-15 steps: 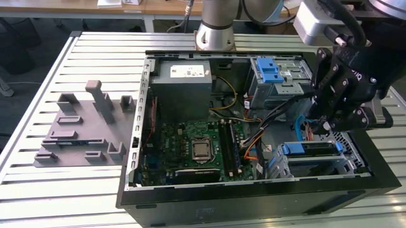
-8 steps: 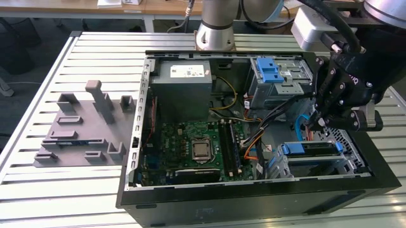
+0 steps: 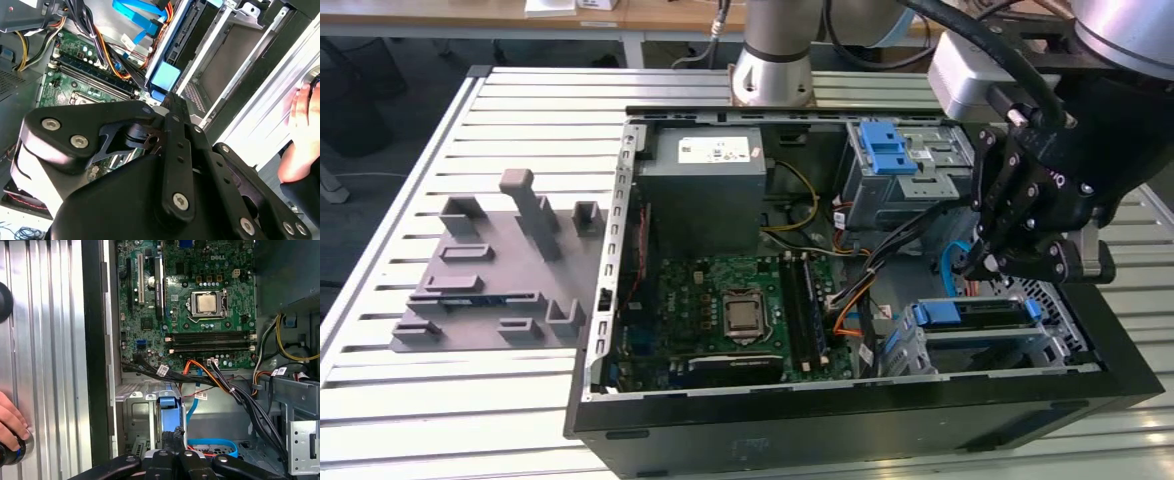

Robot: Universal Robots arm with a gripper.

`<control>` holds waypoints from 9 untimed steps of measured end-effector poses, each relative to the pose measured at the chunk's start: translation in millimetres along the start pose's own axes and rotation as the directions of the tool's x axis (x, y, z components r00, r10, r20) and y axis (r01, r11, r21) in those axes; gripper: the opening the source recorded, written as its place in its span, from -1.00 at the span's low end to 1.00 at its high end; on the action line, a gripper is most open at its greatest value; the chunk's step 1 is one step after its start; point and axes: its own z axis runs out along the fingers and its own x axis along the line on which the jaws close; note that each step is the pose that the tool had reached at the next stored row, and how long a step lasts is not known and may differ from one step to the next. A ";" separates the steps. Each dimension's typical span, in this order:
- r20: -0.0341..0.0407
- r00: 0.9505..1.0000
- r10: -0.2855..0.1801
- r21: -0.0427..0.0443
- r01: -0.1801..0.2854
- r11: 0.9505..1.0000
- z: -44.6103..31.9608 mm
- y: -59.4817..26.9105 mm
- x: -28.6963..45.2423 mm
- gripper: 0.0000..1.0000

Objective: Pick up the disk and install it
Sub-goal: 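Insert the disk into the insertion slot, then insert the first disk wire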

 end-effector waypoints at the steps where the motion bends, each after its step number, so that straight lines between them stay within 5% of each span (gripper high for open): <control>1: 0.000 1.000 0.000 0.000 0.000 1.000 0.7 0.0 0.0 -0.79; 9: 0.000 1.000 0.000 0.000 0.000 1.000 3.0 0.1 0.0 -0.79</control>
